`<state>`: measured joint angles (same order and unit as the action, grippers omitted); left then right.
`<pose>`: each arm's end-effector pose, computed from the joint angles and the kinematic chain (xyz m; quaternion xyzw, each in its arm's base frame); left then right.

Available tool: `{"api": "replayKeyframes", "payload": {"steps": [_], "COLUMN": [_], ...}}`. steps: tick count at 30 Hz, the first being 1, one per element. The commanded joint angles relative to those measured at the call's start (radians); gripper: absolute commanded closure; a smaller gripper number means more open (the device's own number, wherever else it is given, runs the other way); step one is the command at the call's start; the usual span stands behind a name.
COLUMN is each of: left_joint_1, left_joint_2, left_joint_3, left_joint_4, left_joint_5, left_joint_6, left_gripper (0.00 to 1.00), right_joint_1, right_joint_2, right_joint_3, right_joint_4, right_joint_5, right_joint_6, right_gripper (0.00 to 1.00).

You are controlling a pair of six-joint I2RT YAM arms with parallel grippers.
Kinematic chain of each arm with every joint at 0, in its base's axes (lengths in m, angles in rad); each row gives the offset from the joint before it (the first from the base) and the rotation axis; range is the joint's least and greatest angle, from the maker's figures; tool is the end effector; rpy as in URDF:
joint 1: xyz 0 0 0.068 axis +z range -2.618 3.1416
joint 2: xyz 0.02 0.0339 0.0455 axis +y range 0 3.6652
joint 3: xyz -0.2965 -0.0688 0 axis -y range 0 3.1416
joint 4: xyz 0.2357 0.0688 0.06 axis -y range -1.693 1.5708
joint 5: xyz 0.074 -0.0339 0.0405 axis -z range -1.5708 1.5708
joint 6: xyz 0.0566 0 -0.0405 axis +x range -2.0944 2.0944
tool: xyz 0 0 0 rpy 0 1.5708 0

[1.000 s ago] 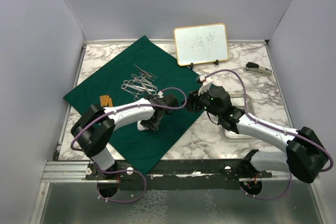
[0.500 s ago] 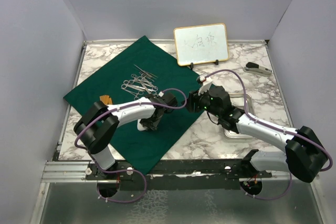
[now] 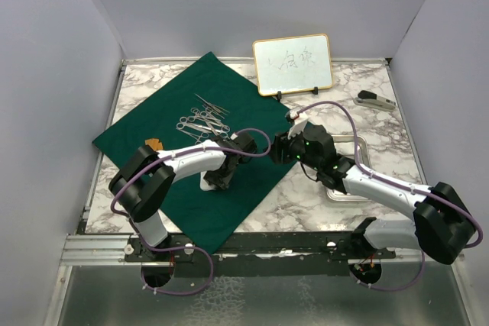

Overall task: Prepare the surgical pack
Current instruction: Pick up the medical item from the surgical kit.

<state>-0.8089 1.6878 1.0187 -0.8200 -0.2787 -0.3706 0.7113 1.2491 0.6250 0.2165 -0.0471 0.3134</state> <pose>0.2095 -0.1970 0.1808 0.2096 0.9670 0.0928 0.1108 0.2046 0.1799 0.2540 -0.1778 0.8163 0.2864 0.4690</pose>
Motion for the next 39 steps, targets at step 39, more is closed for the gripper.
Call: {"api": "replayKeyframes", "payload": {"steps": [39], "left_joint_1": [0.047], "left_joint_2": [0.030], "left_joint_3": [0.049], "left_joint_4": [-0.064], "left_joint_5": [-0.093], "left_joint_6": [-0.054], "left_gripper": [1.00], "right_joint_1": [-0.052], "right_joint_2": [0.003], "right_joint_3": [-0.031], "right_joint_4": [0.042], "right_joint_5": [-0.080], "right_joint_6": [0.096], "right_gripper": [0.51]}}
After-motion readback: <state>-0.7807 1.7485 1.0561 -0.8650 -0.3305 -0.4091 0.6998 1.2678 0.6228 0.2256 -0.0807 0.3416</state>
